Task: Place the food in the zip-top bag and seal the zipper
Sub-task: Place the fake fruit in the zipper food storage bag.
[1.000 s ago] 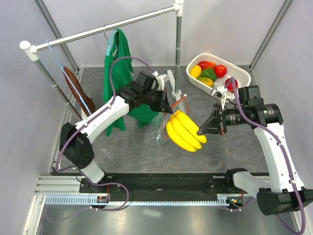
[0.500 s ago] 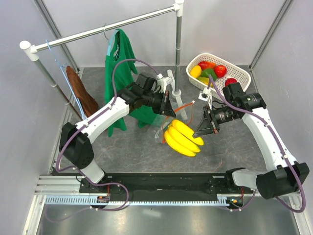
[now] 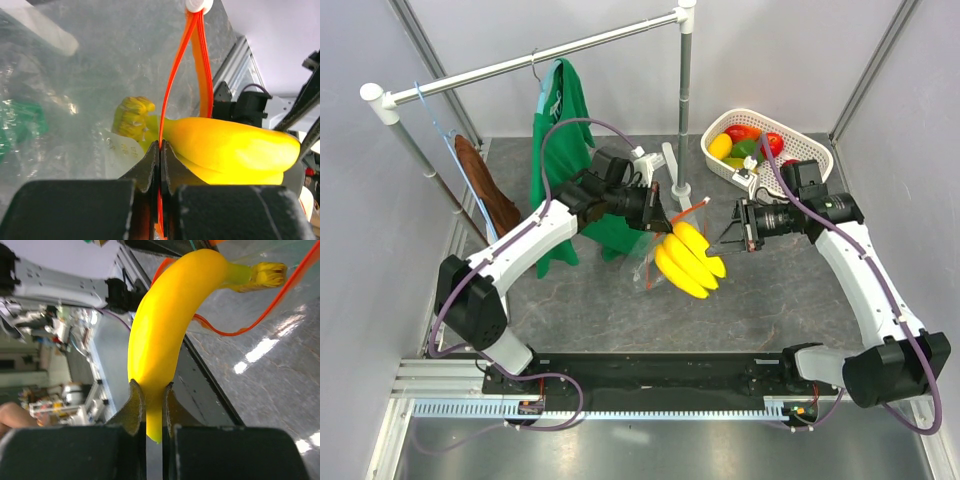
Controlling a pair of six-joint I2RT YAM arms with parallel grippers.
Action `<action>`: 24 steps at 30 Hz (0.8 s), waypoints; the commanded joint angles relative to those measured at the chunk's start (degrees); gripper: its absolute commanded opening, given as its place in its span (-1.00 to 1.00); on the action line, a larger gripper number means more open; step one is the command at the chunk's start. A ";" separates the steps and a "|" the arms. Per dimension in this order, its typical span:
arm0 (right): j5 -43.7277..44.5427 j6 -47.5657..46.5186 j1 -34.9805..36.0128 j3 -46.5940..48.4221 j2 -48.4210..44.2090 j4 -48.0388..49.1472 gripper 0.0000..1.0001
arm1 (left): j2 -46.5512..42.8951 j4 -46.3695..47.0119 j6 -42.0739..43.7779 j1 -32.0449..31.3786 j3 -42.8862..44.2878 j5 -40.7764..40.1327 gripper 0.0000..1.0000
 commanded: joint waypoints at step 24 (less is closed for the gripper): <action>36.85 39.09 8.63 -5.47 -6.09 34.33 -1.00 | 2.82 3.11 -13.23 -1.04 2.13 7.78 -0.96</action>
